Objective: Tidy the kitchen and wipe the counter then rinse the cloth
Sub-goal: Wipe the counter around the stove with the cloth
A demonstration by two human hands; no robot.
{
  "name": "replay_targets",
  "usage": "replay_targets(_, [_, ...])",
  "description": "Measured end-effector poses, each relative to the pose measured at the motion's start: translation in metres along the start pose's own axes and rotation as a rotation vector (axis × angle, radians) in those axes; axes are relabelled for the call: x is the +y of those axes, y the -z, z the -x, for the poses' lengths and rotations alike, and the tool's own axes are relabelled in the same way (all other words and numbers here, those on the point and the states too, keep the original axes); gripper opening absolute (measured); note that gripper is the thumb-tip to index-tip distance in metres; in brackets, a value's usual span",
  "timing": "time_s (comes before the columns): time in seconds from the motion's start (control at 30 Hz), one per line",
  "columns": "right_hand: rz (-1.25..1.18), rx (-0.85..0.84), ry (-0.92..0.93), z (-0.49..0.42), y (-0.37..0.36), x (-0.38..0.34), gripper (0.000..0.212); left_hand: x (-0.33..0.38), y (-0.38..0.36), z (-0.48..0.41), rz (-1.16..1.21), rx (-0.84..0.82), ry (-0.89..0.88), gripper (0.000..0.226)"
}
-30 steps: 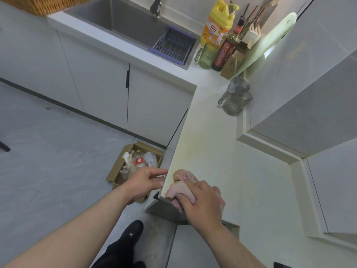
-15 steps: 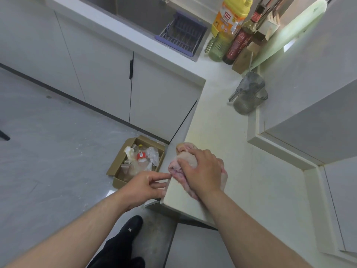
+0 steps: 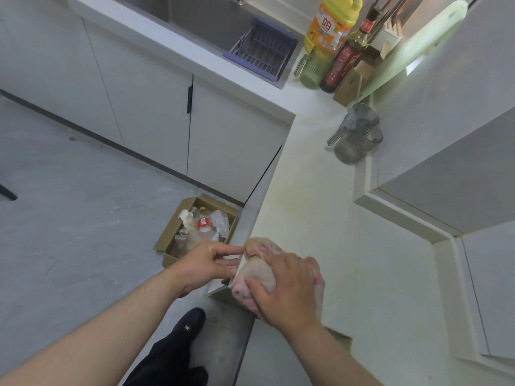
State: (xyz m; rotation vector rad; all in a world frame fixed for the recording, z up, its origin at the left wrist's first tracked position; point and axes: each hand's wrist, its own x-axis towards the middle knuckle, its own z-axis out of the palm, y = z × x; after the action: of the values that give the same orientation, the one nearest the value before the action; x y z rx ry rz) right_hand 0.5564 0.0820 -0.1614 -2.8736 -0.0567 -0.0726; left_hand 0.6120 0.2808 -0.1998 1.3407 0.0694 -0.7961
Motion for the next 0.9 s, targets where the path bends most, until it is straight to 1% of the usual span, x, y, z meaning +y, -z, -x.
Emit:
replay_targets(0.07, [0.030, -0.037, -0.008, 0.007, -0.001, 0.000, 0.055, -0.001, 0.000, 0.000, -0.020, -0.004, 0.001, 0.052])
replay_targets(0.13, [0.024, -0.038, -0.020, 0.006, -0.001, 0.000, 0.055, -0.003, 0.000, 0.000, -0.017, 0.005, 0.005, 0.053])
replay_targets(0.27, [-0.014, 0.027, -0.043, 0.001, -0.003, -0.003, 0.046, -0.005, 0.001, -0.001, -0.008, 0.009, 0.009, 0.055])
replay_targets(0.5, [-0.018, 0.078, -0.049, -0.010, -0.004, -0.003, 0.044, -0.004, 0.000, -0.002, -0.005, -0.010, -0.003, 0.054])
replay_targets(0.67, [-0.028, 0.057, -0.062, -0.021, -0.001, -0.004, 0.047, -0.004, 0.003, -0.004, -0.056, -0.010, 0.003, 0.055])
replay_targets(0.8, [-0.024, 0.010, -0.099, -0.043, 0.002, -0.005, 0.049, 0.006, 0.003, -0.004, -0.054, -0.026, 0.008, 0.046])
replay_targets(0.9, [-0.032, -0.024, -0.106, -0.061, 0.005, -0.003, 0.050, 0.021, 0.005, -0.012, -0.158, -0.015, -0.063, 0.041])
